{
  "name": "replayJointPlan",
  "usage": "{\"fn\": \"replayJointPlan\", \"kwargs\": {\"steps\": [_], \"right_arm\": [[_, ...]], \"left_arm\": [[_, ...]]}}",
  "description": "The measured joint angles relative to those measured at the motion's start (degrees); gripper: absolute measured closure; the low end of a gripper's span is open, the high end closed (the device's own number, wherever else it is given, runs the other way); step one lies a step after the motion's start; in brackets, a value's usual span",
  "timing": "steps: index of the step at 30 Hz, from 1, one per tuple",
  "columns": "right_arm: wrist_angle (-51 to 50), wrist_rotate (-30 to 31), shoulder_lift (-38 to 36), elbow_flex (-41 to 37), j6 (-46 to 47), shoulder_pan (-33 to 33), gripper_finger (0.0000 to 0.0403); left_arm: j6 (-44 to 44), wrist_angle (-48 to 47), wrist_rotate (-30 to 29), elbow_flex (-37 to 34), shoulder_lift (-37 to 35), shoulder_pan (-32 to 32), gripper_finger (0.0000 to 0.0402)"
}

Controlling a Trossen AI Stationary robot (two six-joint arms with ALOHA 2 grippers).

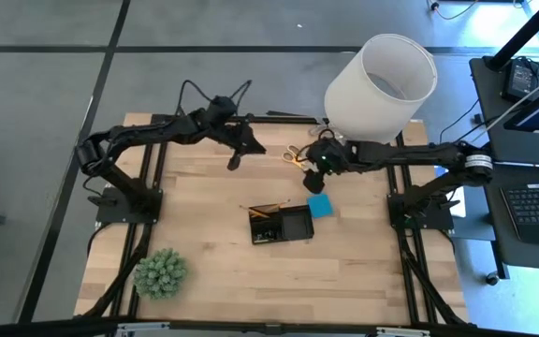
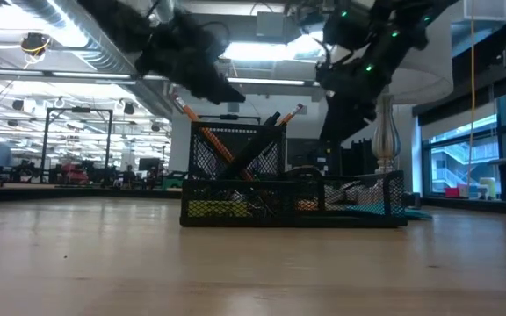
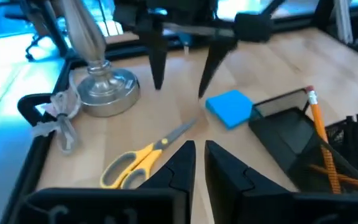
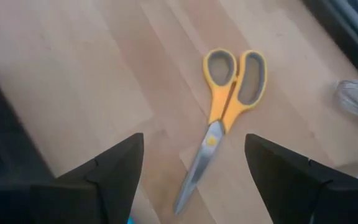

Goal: Pick and place office supplies into organizer
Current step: Put the yellow scissors into the desk organizer

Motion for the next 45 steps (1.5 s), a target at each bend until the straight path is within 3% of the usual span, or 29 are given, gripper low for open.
{"fn": "replayJointPlan", "kwargs": {"steps": [7, 14, 21, 29, 45], "right_arm": [[-2.4, -0.1, 8.3, 4.3, 0.7, -2.6, 0.0122], [-3.0, 0.0, 17.0, 8.5, 3.0, -4.0, 0.0122], [-3.0, 0.6, 24.1, 11.0, 3.0, -5.9, 0.0122], [-2.1, 2.8, 26.6, 11.7, 2.9, -8.0, 0.0122], [2.0, -4.2, 28.2, 11.8, 2.7, -8.7, 0.0122]], "left_arm": [[-5.0, 25.0, 9.6, -13.4, -0.1, 5.8, 0.0353], [-11.9, 42.8, 9.7, -22.0, -0.1, 7.6, 0.0347], [-13.2, 44.2, 9.1, -23.2, -0.1, 7.1, 0.0347], [-13.6, 44.2, 9.1, -23.2, -0.1, 7.1, 0.0347], [-13.6, 43.4, 9.1, -23.2, -0.1, 7.1, 0.0346]]}}
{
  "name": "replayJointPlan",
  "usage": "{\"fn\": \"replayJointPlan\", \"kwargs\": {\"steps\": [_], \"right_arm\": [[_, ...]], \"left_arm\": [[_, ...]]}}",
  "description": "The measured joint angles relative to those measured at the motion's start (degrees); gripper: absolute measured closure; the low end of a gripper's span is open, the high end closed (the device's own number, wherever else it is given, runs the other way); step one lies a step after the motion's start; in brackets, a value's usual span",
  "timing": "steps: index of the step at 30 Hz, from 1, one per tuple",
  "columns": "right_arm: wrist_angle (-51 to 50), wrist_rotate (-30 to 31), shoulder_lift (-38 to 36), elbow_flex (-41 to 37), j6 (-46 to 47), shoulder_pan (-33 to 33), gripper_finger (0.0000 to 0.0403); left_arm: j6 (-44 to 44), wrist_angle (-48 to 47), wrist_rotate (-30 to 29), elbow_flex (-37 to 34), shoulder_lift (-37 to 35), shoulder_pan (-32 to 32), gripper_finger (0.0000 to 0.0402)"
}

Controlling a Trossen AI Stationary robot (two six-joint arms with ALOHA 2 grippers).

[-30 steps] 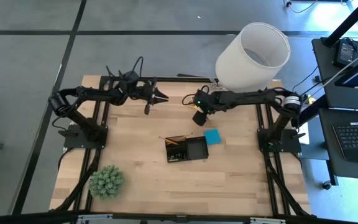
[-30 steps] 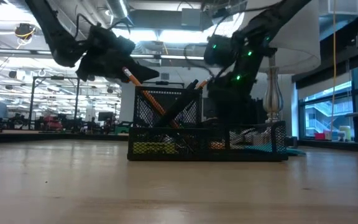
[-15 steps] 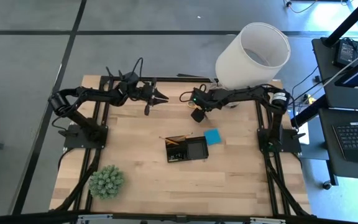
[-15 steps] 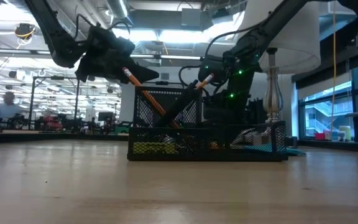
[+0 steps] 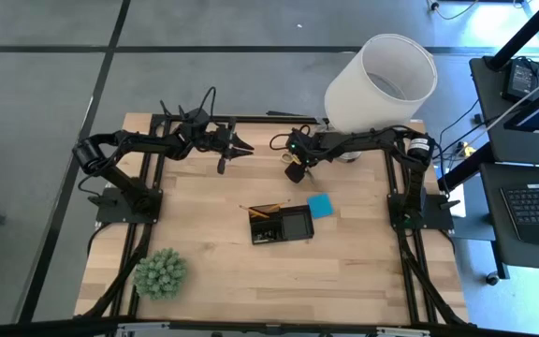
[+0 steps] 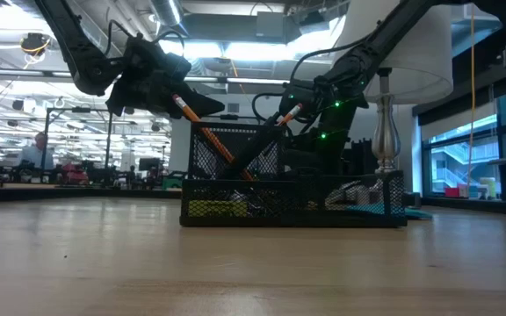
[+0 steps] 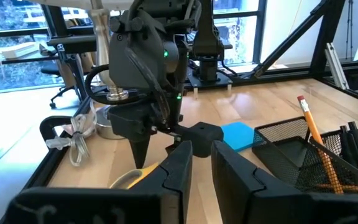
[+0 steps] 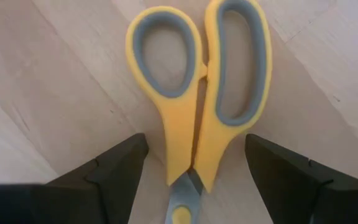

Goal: Pick and place office supplies into organizer
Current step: Put the yellow scissors into the desk organizer

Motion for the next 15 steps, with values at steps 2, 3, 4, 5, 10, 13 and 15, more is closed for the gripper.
{"fn": "replayJointPlan", "kwargs": {"steps": [2, 3, 4, 5, 10, 13, 15], "right_arm": [[-0.3, -0.1, 0.3, 0.1, -0.1, 0.0, 0.0122], [-0.5, -0.1, 0.3, 0.1, -0.4, 0.0, 0.0122], [-0.7, -0.1, 0.3, 0.1, -1.4, 0.0, 0.0122], [-0.8, -0.2, 0.3, 0.1, -2.3, 0.0, 0.0122], [-0.8, -0.4, 0.4, 0.0, -2.9, 0.0, 0.0122], [-0.8, 0.0, 0.4, 0.0, -3.1, 0.1, 0.0122], [-0.9, 1.0, 0.4, 0.0, -1.8, 0.1, 0.0122]], "left_arm": [[0.0, 0.0, 0.0, 0.0, 0.0, 0.0, 0.0345], [0.0, -0.1, 0.0, 0.0, 0.0, 0.0, 0.0346], [0.0, -0.1, 0.0, 0.0, 0.0, 0.0, 0.0346], [0.0, -0.2, 0.0, 0.0, 0.0, 0.0, 0.0347], [0.0, -0.5, 0.0, 0.0, 0.0, 0.0, 0.0349], [0.0, -0.5, 0.0, 0.0, 0.0, 0.0, 0.0348], [0.0, -0.5, 0.0, 0.0, 0.0, 0.0, 0.0346]]}}
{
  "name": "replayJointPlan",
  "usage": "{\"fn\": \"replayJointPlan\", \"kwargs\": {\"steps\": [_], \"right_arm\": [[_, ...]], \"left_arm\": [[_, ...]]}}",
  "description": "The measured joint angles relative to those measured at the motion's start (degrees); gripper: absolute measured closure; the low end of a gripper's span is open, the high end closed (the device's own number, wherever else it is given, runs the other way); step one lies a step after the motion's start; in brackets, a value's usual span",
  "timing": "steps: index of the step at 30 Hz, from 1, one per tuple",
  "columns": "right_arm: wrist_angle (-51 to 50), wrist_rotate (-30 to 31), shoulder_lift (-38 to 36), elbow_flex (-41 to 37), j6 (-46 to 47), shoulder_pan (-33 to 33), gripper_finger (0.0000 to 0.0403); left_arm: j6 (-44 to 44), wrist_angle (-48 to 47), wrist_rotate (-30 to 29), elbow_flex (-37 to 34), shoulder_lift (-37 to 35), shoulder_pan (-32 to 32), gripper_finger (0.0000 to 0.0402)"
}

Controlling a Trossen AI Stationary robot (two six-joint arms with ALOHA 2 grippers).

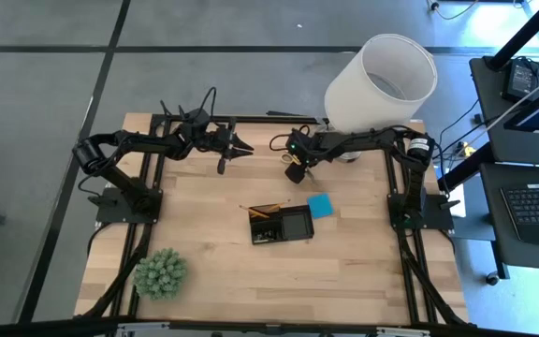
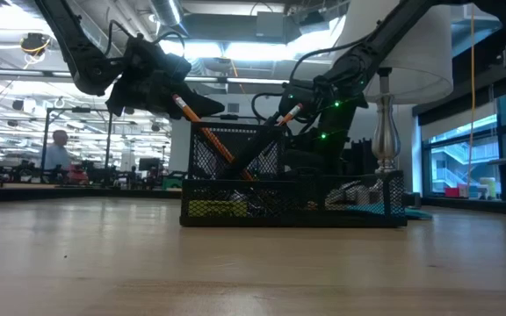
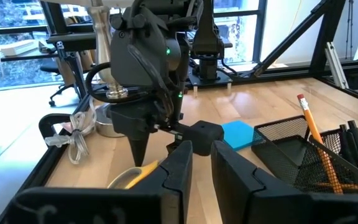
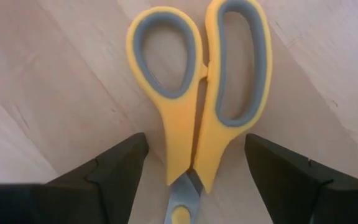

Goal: Pick and place office supplies into organizer
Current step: Put the yellow scissors into the desk organizer

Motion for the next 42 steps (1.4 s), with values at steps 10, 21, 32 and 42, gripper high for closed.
{"fn": "replayJointPlan", "kwargs": {"steps": [10, 21, 32, 42], "right_arm": [[-0.9, 0.4, 0.1, -0.1, 2.2, 0.0, 0.0126], [-1.4, -0.1, 0.1, 0.0, 2.1, 0.1, 0.0231], [-0.2, 0.1, 0.1, -0.2, -1.3, 0.1, 0.028], [0.0, 0.2, -0.2, -0.2, -2.3, 0.2, 0.028]], "left_arm": [[0.0, 0.0, 0.0, 0.0, 0.0, 0.0, 0.0347], [0.0, 0.0, 0.0, 0.0, 0.0, 0.0, 0.0347], [0.0, -1.2, 0.0, 0.0, 0.0, 0.0, 0.0347], [0.0, -1.2, 0.0, 0.0, 0.0, 0.0, 0.0351]]}}
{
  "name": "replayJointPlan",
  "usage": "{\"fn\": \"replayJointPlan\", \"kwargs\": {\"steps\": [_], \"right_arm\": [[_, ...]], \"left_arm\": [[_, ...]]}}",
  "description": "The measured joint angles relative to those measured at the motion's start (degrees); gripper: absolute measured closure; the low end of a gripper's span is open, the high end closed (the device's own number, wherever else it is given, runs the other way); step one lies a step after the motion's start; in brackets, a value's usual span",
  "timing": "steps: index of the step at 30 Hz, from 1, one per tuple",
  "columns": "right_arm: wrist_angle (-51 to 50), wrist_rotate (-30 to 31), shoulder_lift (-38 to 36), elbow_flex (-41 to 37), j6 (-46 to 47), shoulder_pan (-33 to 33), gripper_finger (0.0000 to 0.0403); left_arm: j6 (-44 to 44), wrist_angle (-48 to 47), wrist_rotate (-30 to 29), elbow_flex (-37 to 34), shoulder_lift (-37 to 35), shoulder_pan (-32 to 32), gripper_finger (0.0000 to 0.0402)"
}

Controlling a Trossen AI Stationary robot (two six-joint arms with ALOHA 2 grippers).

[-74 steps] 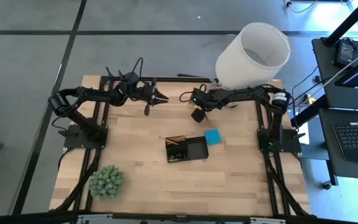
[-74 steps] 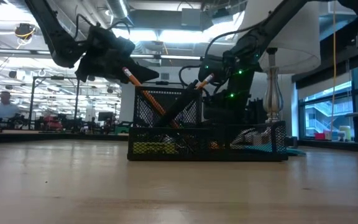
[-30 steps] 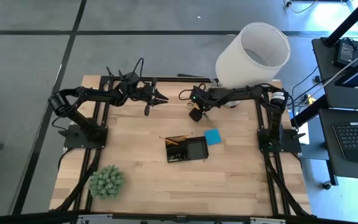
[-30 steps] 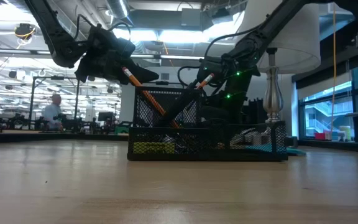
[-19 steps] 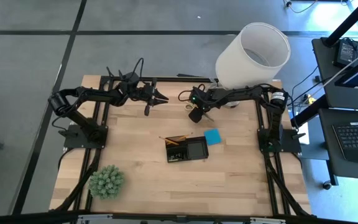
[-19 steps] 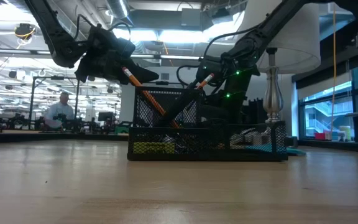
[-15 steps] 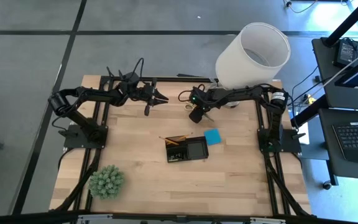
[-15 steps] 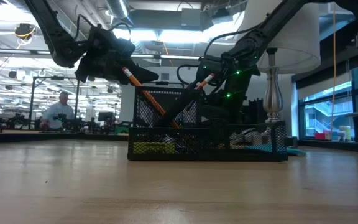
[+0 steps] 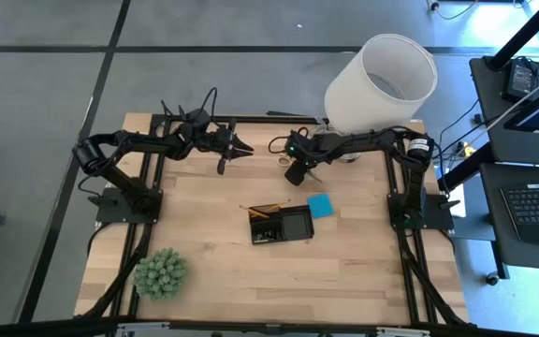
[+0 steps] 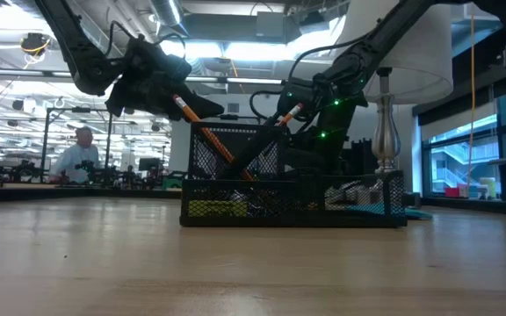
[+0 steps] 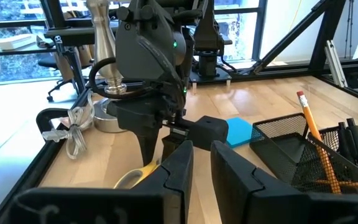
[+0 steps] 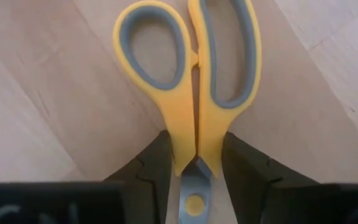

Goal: Pick and place office supplies into organizer
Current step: Put the yellow scissors into the desk organizer

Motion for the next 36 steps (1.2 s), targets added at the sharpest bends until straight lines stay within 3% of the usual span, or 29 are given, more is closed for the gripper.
{"fn": "replayJointPlan", "kwargs": {"steps": [18, 23, 28, 36], "right_arm": [[-1.8, 0.3, -12.7, -0.1, -0.4, 5.2, 0.028], [-1.9, 2.5, -19.0, -0.1, -1.9, 7.4, 0.028], [-4.1, 9.1, -24.5, -0.1, -6.1, 10.6, 0.028], [-5.1, 13.9, -26.0, 0.0, -11.0, 15.4, 0.028]], "left_arm": [[-0.3, 0.0, 0.0, 0.0, 0.0, 0.0, 0.0347], [-4.6, 0.0, 0.0, 0.0, 0.0, 0.0, 0.0347], [-11.8, 0.4, 0.0, 0.0, 0.0, 0.0, 0.0347], [-27.4, 2.9, -1.5, 0.0, 0.0, -2.8, 0.0322]]}}
